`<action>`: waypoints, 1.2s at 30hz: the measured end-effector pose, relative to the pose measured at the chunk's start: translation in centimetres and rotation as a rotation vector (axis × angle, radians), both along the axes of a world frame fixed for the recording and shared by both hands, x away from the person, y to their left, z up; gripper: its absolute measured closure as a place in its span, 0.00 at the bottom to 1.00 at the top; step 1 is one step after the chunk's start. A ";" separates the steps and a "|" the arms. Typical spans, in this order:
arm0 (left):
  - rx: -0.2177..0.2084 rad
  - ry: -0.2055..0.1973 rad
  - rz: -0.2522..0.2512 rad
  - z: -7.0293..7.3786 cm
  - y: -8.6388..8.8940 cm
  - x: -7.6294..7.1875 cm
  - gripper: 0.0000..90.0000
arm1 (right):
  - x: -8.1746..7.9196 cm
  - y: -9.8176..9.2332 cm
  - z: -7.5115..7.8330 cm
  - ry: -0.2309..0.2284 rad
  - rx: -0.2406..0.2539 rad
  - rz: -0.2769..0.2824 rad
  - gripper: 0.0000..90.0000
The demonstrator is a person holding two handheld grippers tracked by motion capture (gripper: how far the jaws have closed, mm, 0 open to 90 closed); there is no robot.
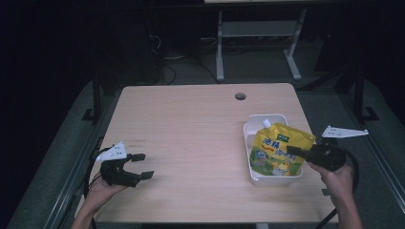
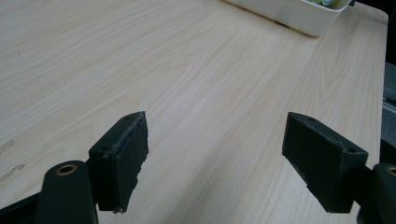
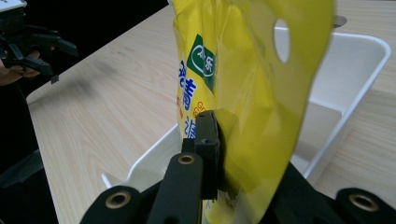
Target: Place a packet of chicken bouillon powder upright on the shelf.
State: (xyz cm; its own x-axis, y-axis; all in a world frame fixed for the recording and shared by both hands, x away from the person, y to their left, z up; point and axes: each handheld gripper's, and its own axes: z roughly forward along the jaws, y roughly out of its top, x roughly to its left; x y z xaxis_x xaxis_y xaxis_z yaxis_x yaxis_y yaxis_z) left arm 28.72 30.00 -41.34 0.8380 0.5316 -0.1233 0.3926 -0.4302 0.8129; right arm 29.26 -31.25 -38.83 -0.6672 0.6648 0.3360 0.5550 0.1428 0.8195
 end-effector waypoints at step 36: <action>-0.003 -0.001 0.007 -0.1 0.3 0.0 0.24 | -1.6 -0.4 2.7 -0.063 -0.009 -0.058 0.64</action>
